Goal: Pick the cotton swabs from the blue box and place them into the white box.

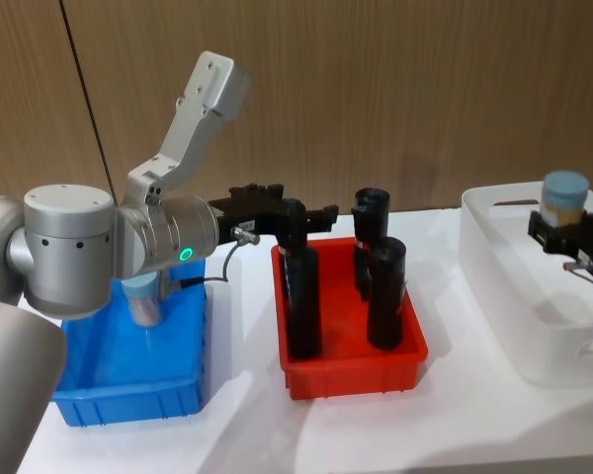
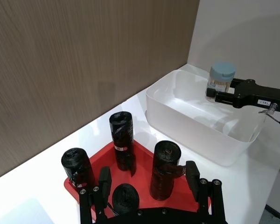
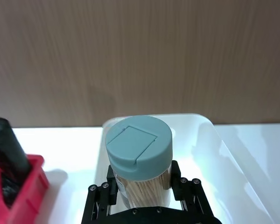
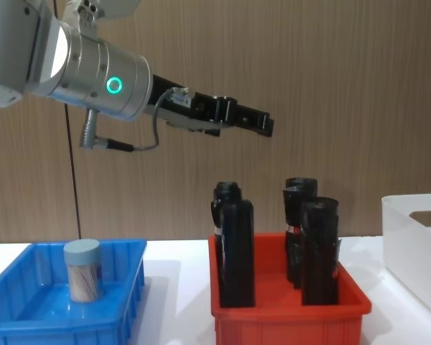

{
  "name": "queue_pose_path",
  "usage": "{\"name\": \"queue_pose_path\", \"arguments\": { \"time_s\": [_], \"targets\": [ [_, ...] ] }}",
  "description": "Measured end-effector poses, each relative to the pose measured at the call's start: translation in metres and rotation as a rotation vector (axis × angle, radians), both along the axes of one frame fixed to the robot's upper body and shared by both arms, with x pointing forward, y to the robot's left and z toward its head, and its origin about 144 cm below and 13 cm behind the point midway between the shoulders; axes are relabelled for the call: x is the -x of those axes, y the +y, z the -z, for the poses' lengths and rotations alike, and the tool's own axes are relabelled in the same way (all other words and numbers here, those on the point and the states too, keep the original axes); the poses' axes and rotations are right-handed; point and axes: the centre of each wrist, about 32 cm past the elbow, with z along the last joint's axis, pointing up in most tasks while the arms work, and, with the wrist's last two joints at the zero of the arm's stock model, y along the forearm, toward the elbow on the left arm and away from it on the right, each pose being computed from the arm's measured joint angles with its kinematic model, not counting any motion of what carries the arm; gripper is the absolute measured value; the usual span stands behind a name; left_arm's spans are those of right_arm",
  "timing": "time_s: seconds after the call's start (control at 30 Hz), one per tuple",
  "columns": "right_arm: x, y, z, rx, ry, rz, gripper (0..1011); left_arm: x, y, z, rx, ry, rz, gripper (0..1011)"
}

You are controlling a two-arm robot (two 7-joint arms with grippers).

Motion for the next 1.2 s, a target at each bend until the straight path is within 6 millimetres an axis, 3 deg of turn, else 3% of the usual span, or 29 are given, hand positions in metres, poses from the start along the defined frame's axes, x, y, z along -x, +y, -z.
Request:
{"name": "queue_pose_path", "arguments": {
  "time_s": [0.7,1.13,1.2],
  "targets": [
    [-0.016,-0.02,0.024,0.016,0.195,0.063,645,0.0,0.0,0.0,0.0,0.0,0.0,1004],
    [-0.021,-0.025,0.032,0.01,0.236,0.077,999,0.0,0.0,0.0,0.0,0.0,0.0,1004],
    [-0.021,-0.025,0.032,0.01,0.235,0.078,1002,0.0,0.0,0.0,0.0,0.0,0.0,1004]
  ]
}}
